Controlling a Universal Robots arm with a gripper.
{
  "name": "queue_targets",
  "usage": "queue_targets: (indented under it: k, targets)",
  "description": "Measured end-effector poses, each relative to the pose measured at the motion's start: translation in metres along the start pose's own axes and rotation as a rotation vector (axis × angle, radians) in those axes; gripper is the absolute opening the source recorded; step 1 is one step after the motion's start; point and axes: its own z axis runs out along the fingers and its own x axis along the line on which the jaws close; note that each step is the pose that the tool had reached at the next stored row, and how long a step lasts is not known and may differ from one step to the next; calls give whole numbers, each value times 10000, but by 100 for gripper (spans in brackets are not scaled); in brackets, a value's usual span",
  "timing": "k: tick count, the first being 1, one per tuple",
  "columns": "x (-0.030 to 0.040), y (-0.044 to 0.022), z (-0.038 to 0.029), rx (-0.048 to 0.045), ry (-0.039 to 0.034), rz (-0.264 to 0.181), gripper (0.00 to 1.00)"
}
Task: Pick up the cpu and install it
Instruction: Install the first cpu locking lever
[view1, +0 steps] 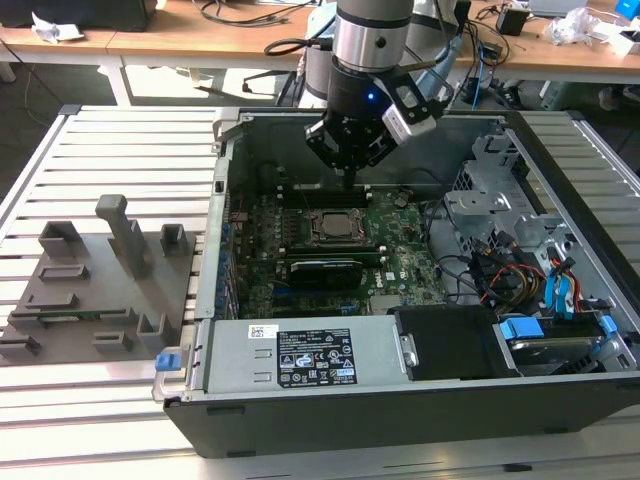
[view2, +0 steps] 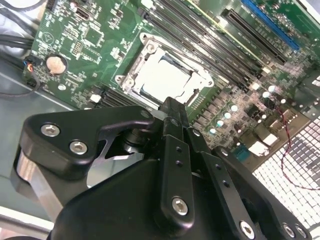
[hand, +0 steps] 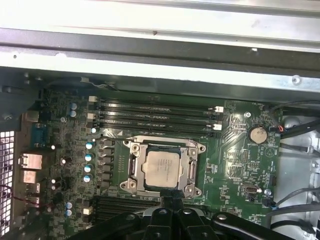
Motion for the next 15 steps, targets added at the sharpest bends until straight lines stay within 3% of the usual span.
queue_targets:
  k: [3,15]
  targets:
    - [69,7,1,0,1,1,11]
    - [218,25,13,0,0,-1,11]
